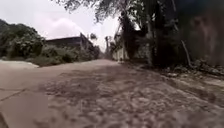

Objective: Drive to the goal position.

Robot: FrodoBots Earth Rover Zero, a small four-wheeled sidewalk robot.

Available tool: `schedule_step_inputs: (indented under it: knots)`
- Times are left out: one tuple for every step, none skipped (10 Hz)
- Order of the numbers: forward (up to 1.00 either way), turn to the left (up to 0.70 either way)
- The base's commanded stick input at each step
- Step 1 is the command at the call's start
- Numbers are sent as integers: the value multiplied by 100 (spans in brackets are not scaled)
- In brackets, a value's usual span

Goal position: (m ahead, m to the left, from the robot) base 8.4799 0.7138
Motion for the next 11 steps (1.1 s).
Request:
schedule_step_inputs:
  knots:
    - [100,2]
    - [100,2]
    - [100,2]
    - [100,2]
    - [100,2]
    - [100,2]
    - [100,2]
    - [100,2]
    - [100,2]
    - [100,2]
    - [100,2]
